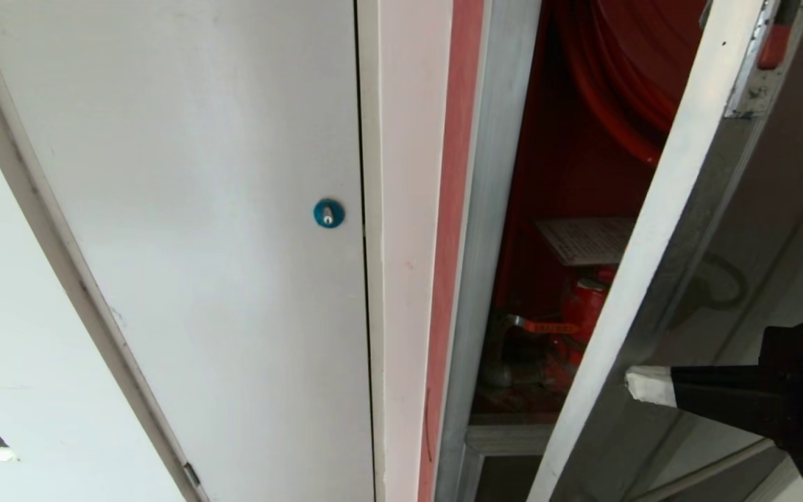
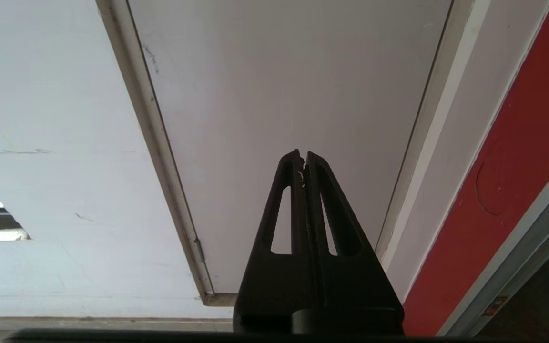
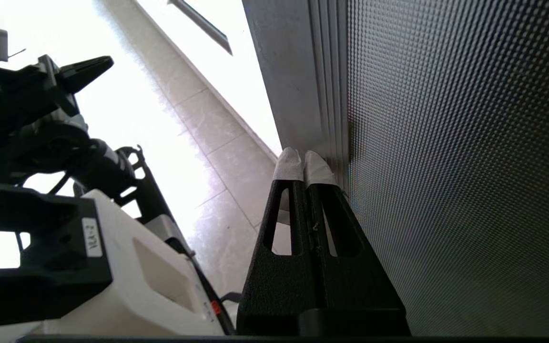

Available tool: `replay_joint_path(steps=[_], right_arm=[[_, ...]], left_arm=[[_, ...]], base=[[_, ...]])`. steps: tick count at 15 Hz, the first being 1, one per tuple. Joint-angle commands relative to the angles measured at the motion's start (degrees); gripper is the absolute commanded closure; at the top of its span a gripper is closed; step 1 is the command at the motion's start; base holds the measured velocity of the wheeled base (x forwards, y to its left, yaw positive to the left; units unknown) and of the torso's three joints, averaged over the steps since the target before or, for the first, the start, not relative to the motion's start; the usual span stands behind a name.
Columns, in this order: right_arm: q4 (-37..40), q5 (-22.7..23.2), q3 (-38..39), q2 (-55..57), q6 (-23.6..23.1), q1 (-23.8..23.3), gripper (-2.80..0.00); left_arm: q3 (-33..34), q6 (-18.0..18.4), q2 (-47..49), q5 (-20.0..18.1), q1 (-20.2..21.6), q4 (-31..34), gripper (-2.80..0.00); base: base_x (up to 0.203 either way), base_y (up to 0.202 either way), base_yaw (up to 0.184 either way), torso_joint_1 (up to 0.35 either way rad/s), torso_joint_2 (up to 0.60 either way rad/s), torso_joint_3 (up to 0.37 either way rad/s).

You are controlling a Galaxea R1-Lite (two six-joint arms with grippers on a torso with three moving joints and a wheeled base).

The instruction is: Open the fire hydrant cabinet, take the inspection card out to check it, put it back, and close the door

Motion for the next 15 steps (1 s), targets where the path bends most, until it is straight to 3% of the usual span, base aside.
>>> replay_joint_path(steps=[1,11,15], right_arm=[[-2.0,-0.8,-0.4,4.4,0.0,0.0,0.00],[-19.6,-13.3,-3.8,22.3,-0.1,0.1,0.00],[-20.7,-14.8,-6.1,25.6,0.0,0.1,0.00]], left_arm=[[0.6,0.0,0.1,0.0,0.0,0.0,0.00],[0.6,0.0,0.1,0.0,0.0,0.0,0.00],[0.6,0.0,0.1,0.0,0.0,0.0,0.00]], base=[[0.000,0.000,0.000,0.000,0.00,0.000],[0.000,0.000,0.000,0.000,0.00,0.000],[0.000,0.000,0.000,0.000,0.00,0.000]])
